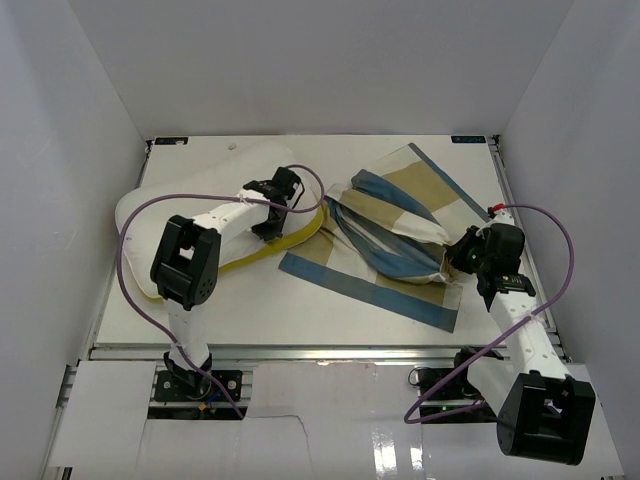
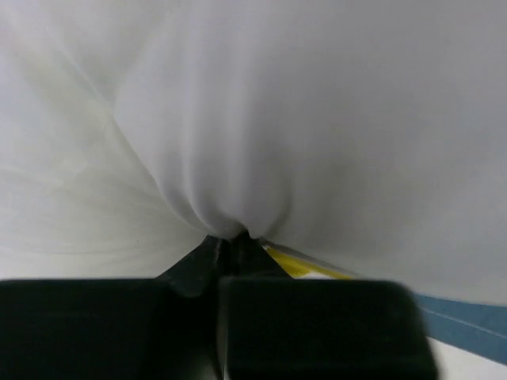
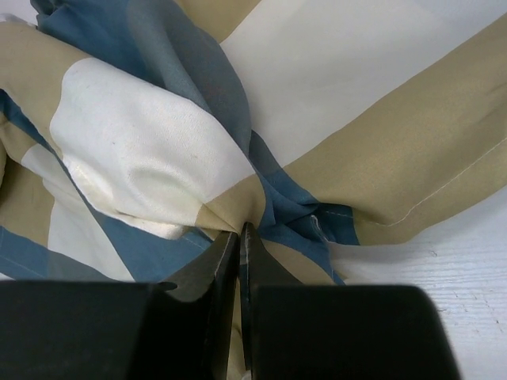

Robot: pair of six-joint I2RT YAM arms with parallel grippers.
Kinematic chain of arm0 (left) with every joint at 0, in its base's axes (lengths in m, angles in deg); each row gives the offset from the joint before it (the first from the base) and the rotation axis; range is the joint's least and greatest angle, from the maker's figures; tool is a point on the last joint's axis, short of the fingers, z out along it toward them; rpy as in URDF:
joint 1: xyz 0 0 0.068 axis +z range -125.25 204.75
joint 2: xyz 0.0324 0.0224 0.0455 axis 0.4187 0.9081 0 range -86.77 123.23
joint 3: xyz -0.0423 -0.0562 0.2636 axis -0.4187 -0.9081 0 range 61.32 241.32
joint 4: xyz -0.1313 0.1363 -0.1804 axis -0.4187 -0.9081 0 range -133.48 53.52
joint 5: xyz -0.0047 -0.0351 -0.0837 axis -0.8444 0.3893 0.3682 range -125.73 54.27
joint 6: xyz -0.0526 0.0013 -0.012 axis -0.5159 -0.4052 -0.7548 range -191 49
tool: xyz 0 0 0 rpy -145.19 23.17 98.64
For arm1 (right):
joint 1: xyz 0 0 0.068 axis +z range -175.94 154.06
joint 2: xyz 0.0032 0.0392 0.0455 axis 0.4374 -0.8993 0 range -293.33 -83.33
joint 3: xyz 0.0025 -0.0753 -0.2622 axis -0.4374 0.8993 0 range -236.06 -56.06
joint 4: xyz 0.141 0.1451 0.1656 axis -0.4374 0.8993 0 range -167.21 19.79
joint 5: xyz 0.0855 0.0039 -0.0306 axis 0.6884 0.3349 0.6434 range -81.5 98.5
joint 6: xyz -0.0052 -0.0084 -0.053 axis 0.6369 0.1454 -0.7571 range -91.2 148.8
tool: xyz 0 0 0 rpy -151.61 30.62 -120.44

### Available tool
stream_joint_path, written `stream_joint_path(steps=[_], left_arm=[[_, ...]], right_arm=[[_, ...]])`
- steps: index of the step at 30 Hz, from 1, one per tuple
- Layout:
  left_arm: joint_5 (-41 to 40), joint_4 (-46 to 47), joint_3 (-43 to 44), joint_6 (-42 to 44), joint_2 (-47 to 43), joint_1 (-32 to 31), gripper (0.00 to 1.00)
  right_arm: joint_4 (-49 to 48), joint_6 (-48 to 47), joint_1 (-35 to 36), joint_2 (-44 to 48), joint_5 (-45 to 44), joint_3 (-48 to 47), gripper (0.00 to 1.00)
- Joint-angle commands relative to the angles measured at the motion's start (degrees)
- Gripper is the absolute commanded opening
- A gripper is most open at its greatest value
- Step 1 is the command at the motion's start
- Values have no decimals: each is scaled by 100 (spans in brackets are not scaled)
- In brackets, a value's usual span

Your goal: Remove the pillowcase from the pillow

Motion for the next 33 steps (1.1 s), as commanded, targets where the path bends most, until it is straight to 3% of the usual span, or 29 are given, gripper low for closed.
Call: stream_joint_path(steps=[1,4,9,17,23,29,33], left_arm=[[363,-204,323,-2,-52,-33,0],[714,-187,666,-696,-271,-33,0],[2673,662,423,-2162,-1228,467,0],[2878,1307,332,-3237,-1406,959,0],[2500,1079,851,-3211,-835,1092,0],[2605,1641,946,-3387,-247,1144,0],[2122,1598,1062,-3335,35,1179,0]], right_arm=[[-129,-124,-30,105,168,-50,8],[-129,-124,-30,131,168,-50,8],[-129,-133,-30,149,203,-32,8],[-147,-151,-30,228,212,12,8],[-173,-159,-30,184,195,3,8],[-164,-177,-30,175,168,12,8],[-147,-186,-30,192,142,-6,8]])
